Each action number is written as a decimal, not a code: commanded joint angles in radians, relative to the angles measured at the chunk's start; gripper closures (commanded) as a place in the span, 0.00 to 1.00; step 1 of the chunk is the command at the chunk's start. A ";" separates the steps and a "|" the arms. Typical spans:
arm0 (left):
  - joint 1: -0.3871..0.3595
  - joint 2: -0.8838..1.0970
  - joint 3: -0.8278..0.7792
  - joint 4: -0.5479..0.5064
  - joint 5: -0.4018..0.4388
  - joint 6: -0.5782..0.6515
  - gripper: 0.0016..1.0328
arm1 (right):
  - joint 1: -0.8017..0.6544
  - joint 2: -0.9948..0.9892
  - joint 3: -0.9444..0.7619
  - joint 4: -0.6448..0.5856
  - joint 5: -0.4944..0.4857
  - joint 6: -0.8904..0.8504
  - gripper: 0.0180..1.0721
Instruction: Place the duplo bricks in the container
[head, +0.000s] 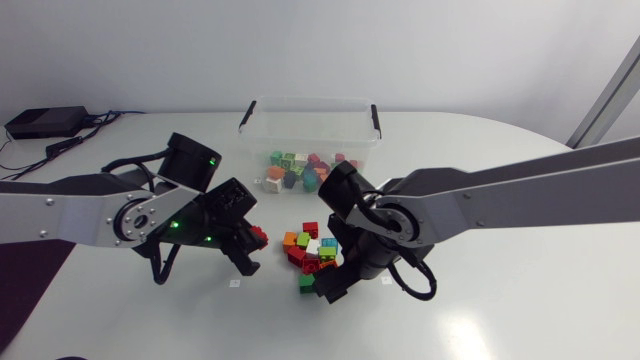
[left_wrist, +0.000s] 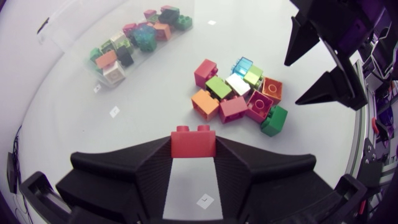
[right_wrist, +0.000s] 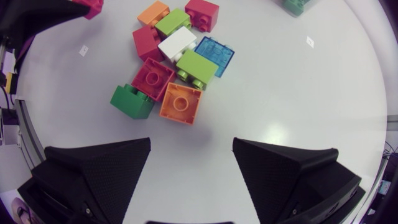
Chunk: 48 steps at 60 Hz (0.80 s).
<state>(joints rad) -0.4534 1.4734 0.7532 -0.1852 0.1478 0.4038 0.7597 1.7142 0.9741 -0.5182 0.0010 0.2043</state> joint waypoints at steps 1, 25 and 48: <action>0.018 -0.053 -0.015 -0.005 -0.002 0.013 0.80 | 0.007 0.053 0.051 -0.020 0.010 -0.020 0.10; 0.082 -0.199 0.021 0.027 0.003 -0.010 0.80 | 0.000 0.182 0.158 -0.063 0.044 -0.020 0.16; 0.139 -0.237 0.060 0.115 0.030 -0.068 0.80 | 0.000 0.219 0.181 -0.054 0.051 0.001 0.44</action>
<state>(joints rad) -0.3214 1.2522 0.7811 -0.0929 0.1673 0.3649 0.7593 1.9038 1.1385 -0.5690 0.0429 0.1864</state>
